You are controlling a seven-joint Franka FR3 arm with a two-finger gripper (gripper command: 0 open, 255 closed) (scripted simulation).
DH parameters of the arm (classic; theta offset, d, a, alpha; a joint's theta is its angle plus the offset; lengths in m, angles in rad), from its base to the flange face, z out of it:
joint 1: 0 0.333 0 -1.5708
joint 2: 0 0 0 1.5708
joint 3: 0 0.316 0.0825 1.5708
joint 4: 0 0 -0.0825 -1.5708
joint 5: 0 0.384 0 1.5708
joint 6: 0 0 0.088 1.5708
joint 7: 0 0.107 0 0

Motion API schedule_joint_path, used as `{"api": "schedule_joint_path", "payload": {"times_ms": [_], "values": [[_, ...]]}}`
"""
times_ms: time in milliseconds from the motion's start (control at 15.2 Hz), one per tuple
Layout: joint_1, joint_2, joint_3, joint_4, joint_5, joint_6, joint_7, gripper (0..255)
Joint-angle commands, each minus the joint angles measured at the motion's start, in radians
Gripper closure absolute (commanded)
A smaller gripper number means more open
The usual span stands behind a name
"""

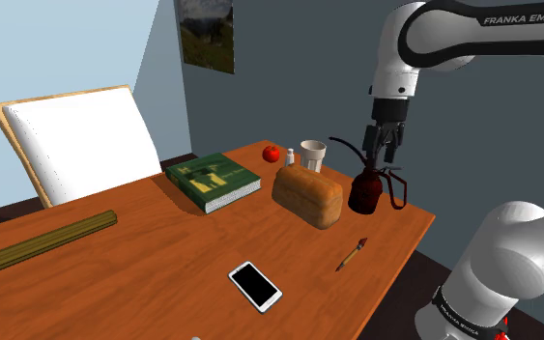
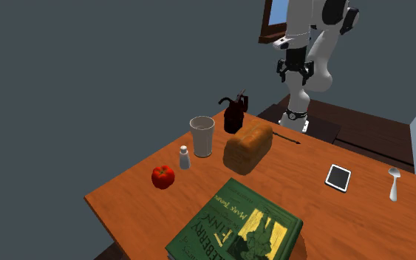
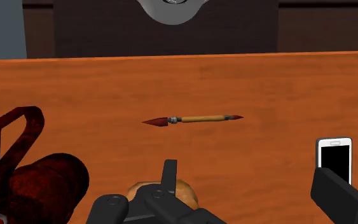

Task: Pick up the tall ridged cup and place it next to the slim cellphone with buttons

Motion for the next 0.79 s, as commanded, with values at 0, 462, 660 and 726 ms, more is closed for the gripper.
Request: {"api": "schedule_joint_path", "payload": {"times_ms": [0,462,660,726], "values": [[0.0,0.0,0.0,0.0,0.0,0.0,0.0,0],[-0.02,0.225,-0.029,0.069,-0.062,0.186,-0.064,0],[-0.028,0.327,-0.04,0.118,-0.083,0.253,-0.086,0],[-0.03,0.361,-0.043,0.137,-0.089,0.274,-0.093,0]]}}
